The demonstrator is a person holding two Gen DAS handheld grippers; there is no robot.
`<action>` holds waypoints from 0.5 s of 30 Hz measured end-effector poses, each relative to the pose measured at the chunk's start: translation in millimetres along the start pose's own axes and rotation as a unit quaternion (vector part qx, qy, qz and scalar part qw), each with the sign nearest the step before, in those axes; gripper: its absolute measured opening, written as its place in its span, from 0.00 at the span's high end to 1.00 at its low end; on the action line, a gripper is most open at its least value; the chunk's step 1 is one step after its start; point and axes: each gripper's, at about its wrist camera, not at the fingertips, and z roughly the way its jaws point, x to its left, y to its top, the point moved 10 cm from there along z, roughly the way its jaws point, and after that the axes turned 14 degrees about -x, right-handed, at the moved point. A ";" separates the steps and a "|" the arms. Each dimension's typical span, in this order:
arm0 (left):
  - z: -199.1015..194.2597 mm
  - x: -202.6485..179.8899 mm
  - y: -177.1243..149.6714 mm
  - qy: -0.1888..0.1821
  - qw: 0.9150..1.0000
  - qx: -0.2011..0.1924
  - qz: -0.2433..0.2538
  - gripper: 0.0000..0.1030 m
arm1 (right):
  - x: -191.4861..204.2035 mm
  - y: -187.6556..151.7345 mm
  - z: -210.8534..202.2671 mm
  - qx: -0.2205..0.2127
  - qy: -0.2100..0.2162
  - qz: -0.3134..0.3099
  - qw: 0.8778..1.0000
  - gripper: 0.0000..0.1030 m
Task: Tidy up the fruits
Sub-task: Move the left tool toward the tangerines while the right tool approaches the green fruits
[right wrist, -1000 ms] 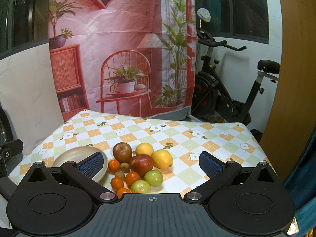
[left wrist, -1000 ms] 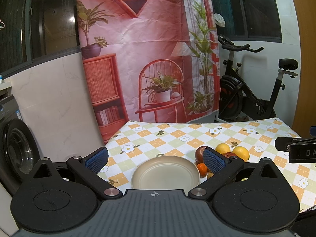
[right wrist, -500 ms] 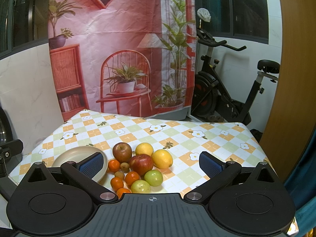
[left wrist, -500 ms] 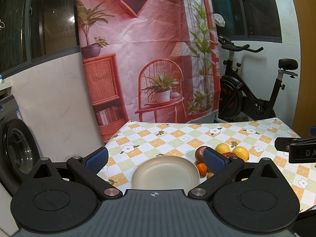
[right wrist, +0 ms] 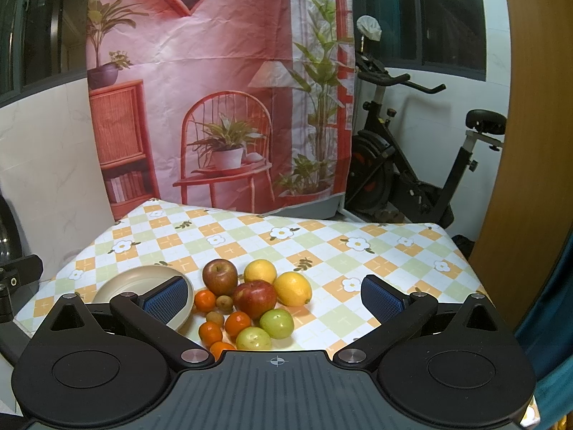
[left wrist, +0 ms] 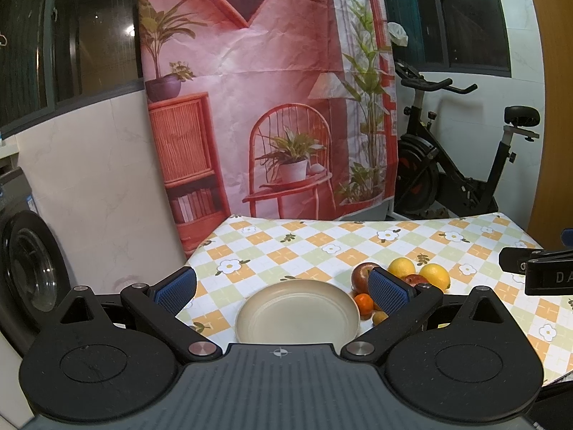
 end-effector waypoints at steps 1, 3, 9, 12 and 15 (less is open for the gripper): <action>0.6 -0.7 0.2 -0.002 1.000 0.000 -0.001 0.00 | -0.5 -0.7 -0.1 -0.001 0.000 0.000 1.000 0.00; 3.8 -0.8 2.0 -0.006 1.000 -0.005 -0.002 0.00 | -3.5 0.3 0.8 -0.005 0.004 -0.003 1.000 0.00; 27.2 1.5 9.8 0.002 1.000 -0.020 0.008 0.01 | -26.2 11.0 17.7 -0.051 0.025 0.001 0.998 0.00; 39.6 -4.1 13.9 -0.006 0.999 -0.034 0.001 0.01 | -40.6 13.7 34.7 -0.079 0.036 0.011 0.996 0.00; 48.4 -10.0 15.0 -0.017 0.998 -0.053 -0.015 0.02 | -50.9 9.8 51.5 -0.113 0.034 -0.001 0.993 0.00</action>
